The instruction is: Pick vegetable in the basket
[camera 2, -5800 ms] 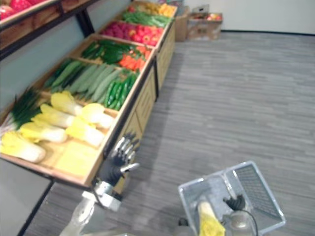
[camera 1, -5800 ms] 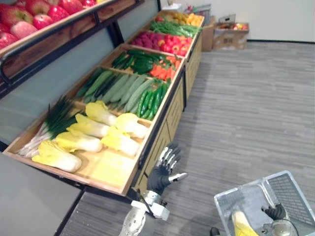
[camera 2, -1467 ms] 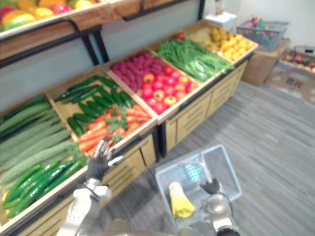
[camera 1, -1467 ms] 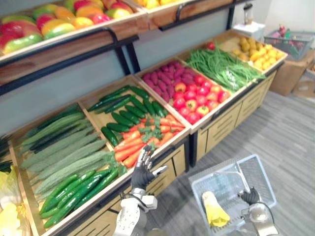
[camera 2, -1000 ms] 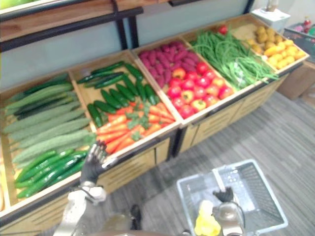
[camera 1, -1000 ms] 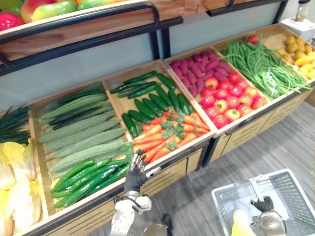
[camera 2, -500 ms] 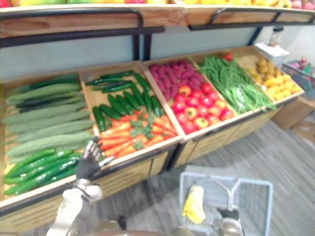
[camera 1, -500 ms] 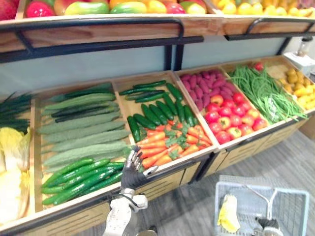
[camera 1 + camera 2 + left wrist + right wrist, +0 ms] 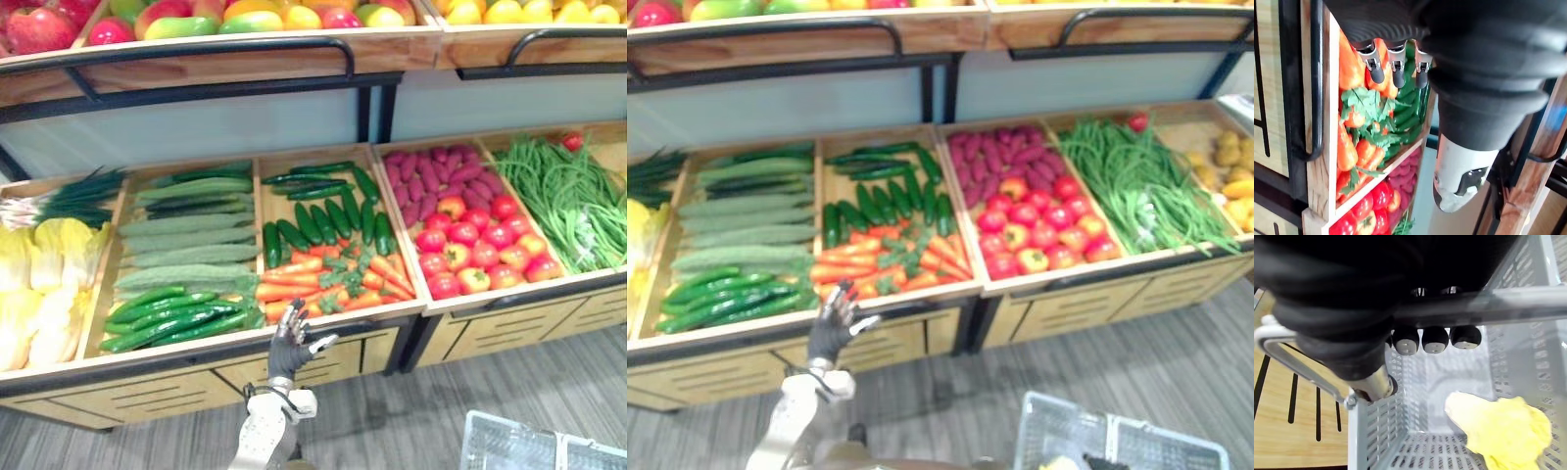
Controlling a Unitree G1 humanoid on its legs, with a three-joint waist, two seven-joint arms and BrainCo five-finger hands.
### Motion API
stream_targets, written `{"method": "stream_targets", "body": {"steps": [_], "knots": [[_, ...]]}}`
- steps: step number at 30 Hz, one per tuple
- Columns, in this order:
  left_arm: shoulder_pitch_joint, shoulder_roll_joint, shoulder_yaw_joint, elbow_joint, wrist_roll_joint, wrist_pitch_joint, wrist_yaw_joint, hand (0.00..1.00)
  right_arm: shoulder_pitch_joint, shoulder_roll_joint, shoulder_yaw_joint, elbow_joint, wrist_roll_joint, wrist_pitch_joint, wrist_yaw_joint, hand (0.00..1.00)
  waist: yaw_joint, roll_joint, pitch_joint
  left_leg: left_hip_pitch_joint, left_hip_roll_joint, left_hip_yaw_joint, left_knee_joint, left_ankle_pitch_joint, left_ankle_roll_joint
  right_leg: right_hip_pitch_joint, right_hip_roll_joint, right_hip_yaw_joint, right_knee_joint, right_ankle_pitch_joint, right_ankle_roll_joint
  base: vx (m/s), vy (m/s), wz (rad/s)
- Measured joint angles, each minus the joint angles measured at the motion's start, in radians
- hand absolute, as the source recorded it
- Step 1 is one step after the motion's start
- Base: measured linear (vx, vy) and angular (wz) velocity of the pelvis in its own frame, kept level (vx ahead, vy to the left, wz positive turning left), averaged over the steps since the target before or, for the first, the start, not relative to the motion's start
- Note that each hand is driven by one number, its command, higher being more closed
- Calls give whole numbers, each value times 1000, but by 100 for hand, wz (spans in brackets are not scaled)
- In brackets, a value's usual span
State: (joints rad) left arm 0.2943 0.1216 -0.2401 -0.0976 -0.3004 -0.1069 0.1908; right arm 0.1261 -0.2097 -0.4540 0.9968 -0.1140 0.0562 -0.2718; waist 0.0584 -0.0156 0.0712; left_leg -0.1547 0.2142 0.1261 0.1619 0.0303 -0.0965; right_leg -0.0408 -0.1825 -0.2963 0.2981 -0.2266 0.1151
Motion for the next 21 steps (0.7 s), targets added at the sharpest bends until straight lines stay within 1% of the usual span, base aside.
{"method": "stream_targets", "body": {"steps": [2, 3, 4, 5, 7, 8, 10, 11, 12, 16, 21], "knots": [[0, -9, 22, -1, 0, 0, 2, 0, 5, -1, 32, -9, -8, 1, -4, 100, -5, 7, -5, 3, -18, -3, -15, -13, -20, 10, -11, -1, -28, 15, 25, 32, 77, 4], [0, -9, 27, -1, 0, 0, 3, 0, 6, 2, 37, -9, -8, 1, -2, 100, -7, 3, -10, 3, -30, 0, -30, -10, -21, 12, -17, 0, -47, 28, 34, 59, 131, 11], [3, -10, 31, -10, 0, 1, 4, 0, 4, 5, 40, -10, -7, 1, 0, 100, -17, 9, -17, 4, -49, -1, -54, -1, -16, 23, -29, -6, -82, 51, 48, 76, 175, 19], [4, -11, 31, -14, 0, 2, 5, 0, 4, 7, 40, -10, -7, 0, 1, 100, -25, 6, -17, 4, -60, -3, -71, 9, -11, 32, -35, -16, -107, 69, 52, 82, 178, 31], [4, -7, 30, -19, 0, 5, 5, 0, 8, 12, 34, -12, -6, 0, 4, 100, -30, -5, -18, 41, -100, -7, -165, 55, 3, 60, -57, -34, -170, 102, 67, 68, 135, 24], [3, -3, 30, -20, 0, 11, 3, 0, 10, 12, 29, -13, -6, 0, 4, 100, -29, -7, -18, 63, -116, -8, -209, 75, 9, 73, -66, -38, -182, 109, 73, 64, 102, 12], [3, 3, 30, -24, 0, 22, 0, 0, 11, 12, 28, -18, -2, 0, 8, 100, -30, -7, -19, 93, -133, -12, -256, 96, 16, 89, -76, -48, -192, 111, 77, 49, 70, 16], [2, 5, 30, -27, 0, 24, 0, 0, 12, 12, 28, -19, 0, 0, 14, 100, -31, -8, -18, 95, -137, -19, -257, 96, 17, 97, -79, -54, -194, 111, 77, 29, 44, 14], [7, 40, 33, 7, 0, 31, -22, 0, -103, 92, 98, -12, 56, -17, 43, 100, -54, -24, -9, 111, -98, -23, -265, 87, -8, 150, -23, -74, -263, 120, 64, 13, 18, 7], [7, 40, 33, 9, 0, 31, -22, 0, -103, 92, 97, -12, 56, -17, 43, 100, -54, -24, -9, 111, -98, -23, -265, 87, -8, 150, -23, -74, -263, 120, 64, 0, 0, 0], [7, 39, 75, 111, 0, 30, -23, 0, -100, 92, 86, -12, 71, -18, 44, 100, -55, -24, -9, 112, -99, -22, -265, 86, -9, 149, -24, -71, -262, 120, 64, 0, 0, 0]]}}
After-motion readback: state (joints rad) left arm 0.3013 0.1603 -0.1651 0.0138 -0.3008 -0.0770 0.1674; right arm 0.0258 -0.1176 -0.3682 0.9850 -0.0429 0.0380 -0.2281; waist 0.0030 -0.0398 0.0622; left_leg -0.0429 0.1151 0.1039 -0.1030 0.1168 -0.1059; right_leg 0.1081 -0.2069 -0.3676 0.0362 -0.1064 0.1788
